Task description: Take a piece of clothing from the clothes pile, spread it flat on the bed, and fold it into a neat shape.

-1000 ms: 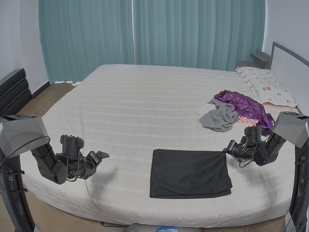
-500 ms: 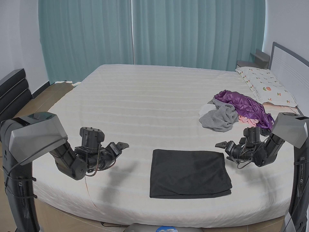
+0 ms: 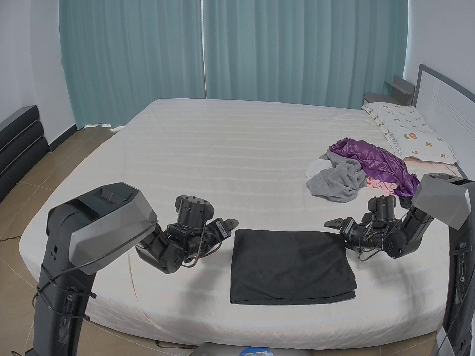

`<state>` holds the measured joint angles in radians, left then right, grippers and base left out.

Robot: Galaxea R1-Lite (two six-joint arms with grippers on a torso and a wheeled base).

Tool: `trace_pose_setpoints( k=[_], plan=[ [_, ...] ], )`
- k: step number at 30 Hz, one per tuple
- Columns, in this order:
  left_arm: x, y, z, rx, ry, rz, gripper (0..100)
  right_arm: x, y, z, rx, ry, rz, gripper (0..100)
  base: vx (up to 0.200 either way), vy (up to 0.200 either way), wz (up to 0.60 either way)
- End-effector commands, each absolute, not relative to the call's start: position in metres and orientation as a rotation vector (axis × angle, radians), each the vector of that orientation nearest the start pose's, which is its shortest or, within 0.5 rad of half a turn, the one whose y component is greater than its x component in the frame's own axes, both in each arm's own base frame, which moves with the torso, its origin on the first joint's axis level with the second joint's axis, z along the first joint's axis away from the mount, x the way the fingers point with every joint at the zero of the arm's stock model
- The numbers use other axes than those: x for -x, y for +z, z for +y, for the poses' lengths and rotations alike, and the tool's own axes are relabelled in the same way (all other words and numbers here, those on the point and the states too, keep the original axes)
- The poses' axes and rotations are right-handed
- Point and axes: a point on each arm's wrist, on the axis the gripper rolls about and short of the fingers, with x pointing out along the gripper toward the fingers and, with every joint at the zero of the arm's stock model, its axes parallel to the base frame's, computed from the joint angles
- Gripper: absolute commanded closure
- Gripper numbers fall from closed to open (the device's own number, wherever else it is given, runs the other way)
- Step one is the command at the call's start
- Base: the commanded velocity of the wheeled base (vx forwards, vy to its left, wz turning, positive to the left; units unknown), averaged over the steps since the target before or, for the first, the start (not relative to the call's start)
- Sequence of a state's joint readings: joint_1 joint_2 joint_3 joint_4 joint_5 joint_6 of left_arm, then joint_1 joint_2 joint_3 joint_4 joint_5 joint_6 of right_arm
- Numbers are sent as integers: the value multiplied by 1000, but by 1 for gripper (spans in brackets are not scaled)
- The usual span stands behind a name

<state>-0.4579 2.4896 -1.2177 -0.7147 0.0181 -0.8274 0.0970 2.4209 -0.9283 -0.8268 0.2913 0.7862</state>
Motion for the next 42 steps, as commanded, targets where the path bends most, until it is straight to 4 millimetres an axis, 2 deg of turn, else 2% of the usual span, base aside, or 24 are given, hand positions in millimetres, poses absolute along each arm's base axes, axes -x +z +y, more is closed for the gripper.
trace_pose_setpoints(
  k=[1, 5, 17, 18, 31, 39, 42],
  plan=[
    [-413, -39, -226, 628, -190, 719, 0, -391, -36, 46, -809, 93, 788, 0, 0, 0, 0],
    [-413, -43, -236, 612, -194, 719, 0, -390, -36, 46, -808, 89, 789, 0, 0, 0, 0],
    [-421, -43, -248, 597, -203, 749, 0, -390, -37, 46, -802, 72, 785, 0, 0, 0, 0],
    [-421, -43, -248, 596, -203, 751, 100, -390, -37, 46, -802, 72, 785, 0, 0, 0, 0],
    [-424, -43, -245, 582, -76, 698, 100, -388, -45, 48, -790, 92, 740, 0, 0, 0, 0],
    [-420, -44, -244, 608, -63, 710, 100, -397, -46, 51, -791, 106, 719, 0, 0, 0, 0],
    [-420, -43, -244, 616, -65, 704, 100, -401, -45, 58, -786, 129, 705, 0, 0, 0, 0]
  ],
)
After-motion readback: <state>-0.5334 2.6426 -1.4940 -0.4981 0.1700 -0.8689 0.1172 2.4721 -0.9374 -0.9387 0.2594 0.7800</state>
